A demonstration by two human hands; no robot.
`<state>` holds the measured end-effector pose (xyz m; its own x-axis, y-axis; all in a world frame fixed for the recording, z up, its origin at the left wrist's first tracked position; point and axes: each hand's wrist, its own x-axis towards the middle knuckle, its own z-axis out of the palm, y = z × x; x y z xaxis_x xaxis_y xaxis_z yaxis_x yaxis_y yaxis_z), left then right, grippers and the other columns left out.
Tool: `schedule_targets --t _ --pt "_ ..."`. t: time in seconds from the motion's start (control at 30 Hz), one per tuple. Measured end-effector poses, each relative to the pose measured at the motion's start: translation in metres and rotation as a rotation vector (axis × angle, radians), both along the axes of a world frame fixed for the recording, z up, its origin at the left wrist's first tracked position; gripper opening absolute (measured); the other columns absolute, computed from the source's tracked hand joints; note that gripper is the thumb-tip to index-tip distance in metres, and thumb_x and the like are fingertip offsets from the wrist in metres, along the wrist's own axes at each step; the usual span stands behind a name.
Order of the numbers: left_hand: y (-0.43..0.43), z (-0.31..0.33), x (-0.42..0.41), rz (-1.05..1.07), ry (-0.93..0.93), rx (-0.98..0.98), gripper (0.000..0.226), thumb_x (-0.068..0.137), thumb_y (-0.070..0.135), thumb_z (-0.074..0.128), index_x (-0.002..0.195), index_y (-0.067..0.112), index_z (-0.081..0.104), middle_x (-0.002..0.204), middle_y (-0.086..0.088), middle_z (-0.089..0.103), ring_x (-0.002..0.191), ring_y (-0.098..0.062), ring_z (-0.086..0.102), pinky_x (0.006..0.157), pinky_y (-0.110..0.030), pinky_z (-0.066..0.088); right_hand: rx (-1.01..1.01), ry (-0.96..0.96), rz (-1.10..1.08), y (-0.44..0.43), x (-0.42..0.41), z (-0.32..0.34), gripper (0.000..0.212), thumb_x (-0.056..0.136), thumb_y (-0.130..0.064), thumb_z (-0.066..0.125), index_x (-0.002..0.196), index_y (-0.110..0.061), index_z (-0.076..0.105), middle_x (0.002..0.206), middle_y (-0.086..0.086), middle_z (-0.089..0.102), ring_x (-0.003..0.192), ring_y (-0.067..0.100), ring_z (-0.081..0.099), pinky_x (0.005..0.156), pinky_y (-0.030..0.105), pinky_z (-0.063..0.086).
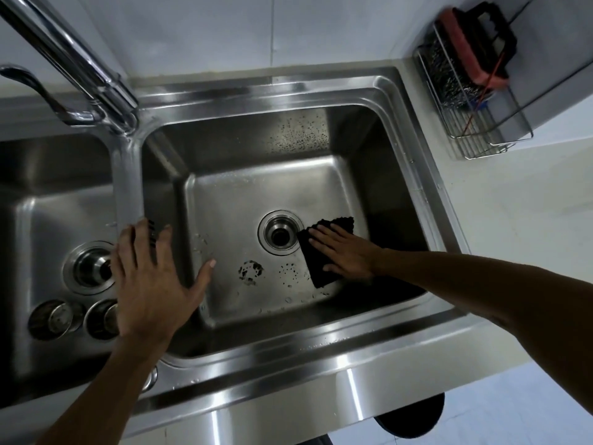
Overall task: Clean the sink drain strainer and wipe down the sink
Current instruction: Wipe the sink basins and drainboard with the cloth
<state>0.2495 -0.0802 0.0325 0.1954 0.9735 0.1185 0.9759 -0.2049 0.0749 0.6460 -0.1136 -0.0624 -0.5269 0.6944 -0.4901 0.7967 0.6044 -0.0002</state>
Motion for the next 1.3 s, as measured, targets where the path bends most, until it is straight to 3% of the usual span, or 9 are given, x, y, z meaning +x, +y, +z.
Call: schedule_targets --t 0.1,0.37,0.53,0.63,0.83,0.93,1.07,1.17,1.3 --pt "0.001 0.004 0.003 0.004 0.011 -0.021 0.094 0.084 0.080 0.037 0.145 0.009 0.037 0.154 -0.022 0.027 0.144 -0.042 0.024 0.113 -0.061 0.025 0.041 0.017 0.026 0.006 -0.005 -0.015 0.074 0.104 -0.054 0.018 0.158 -0.007 -0.002 0.165 0.014 -0.011 0.152 0.030 -0.015 0.124 0.050 -0.001" --pt "-0.002 0.016 0.007 0.026 -0.018 -0.097 0.095 0.084 0.081 0.036 0.145 0.008 0.036 0.155 -0.023 0.028 0.145 -0.042 0.023 0.115 -0.063 0.025 0.061 0.216 0.260 -0.007 -0.036 -0.040 0.080 0.101 -0.062 0.020 0.158 -0.007 0.012 0.165 0.018 0.005 0.153 0.035 0.001 0.123 0.056 0.004" --pt "-0.003 0.018 0.008 0.038 -0.008 -0.137 0.095 0.084 0.081 0.036 0.148 0.011 0.033 0.158 -0.020 0.024 0.147 -0.040 0.021 0.117 -0.062 0.022 0.089 0.308 0.189 -0.008 -0.082 -0.051 0.082 0.100 -0.062 0.026 0.157 -0.003 0.014 0.165 0.018 0.005 0.154 0.032 -0.001 0.124 0.054 0.005" --pt "-0.003 0.016 0.005 0.051 -0.023 -0.137 0.096 0.084 0.081 0.038 0.149 0.010 0.032 0.159 -0.019 0.024 0.148 -0.038 0.020 0.118 -0.060 0.021 0.120 0.303 0.011 -0.010 -0.118 -0.056 0.086 0.098 -0.065 0.026 0.157 -0.002 0.015 0.165 0.019 0.007 0.154 0.033 -0.002 0.124 0.054 0.007" --pt "-0.004 0.018 0.004 0.074 -0.180 -0.107 0.084 0.091 0.070 0.039 0.149 0.010 0.032 0.158 -0.015 0.029 0.149 -0.031 0.020 0.119 -0.056 0.021 0.159 0.309 -0.180 0.024 -0.184 -0.049 0.087 0.098 -0.063 0.029 0.155 0.001 0.018 0.165 0.022 0.008 0.153 0.035 -0.001 0.122 0.055 0.011" --pt "-0.004 0.020 0.006 0.081 -0.216 -0.121 0.076 0.095 0.062 0.036 0.149 0.009 0.033 0.158 -0.015 0.031 0.150 -0.030 0.020 0.119 -0.057 0.023 0.139 0.305 -0.048 0.034 -0.203 -0.051 0.085 0.098 -0.062 0.028 0.157 -0.002 0.015 0.165 0.020 0.007 0.154 0.034 -0.002 0.123 0.054 0.007" --pt "0.006 0.031 -0.003 0.051 -0.190 -0.125 0.072 0.098 0.057 0.032 0.147 0.005 0.038 0.152 -0.018 0.041 0.142 -0.033 0.033 0.114 -0.055 0.032 0.119 0.297 0.239 0.027 -0.152 -0.048 0.083 0.099 -0.062 0.025 0.158 -0.005 0.013 0.166 0.017 0.006 0.154 0.031 -0.001 0.125 0.051 0.003" --pt "0.019 0.031 -0.013 -0.010 -0.094 -0.131 0.070 0.099 0.056 0.029 0.148 0.006 0.036 0.153 -0.018 0.038 0.140 -0.035 0.034 0.112 -0.054 0.031 0.187 0.226 0.005 0.039 -0.151 -0.043 0.084 0.100 -0.062 0.024 0.157 -0.002 0.013 0.165 0.019 0.006 0.154 0.032 -0.002 0.124 0.051 0.006" --pt "0.023 0.021 -0.012 -0.031 -0.093 -0.126 0.069 0.101 0.053 0.029 0.152 0.007 0.031 0.160 -0.017 0.026 0.150 -0.033 0.018 0.120 -0.056 0.019 0.176 0.275 -0.327 0.078 -0.225 -0.035 0.085 0.098 -0.060 0.025 0.157 0.000 0.012 0.165 0.021 0.005 0.153 0.036 -0.002 0.123 0.052 0.005"
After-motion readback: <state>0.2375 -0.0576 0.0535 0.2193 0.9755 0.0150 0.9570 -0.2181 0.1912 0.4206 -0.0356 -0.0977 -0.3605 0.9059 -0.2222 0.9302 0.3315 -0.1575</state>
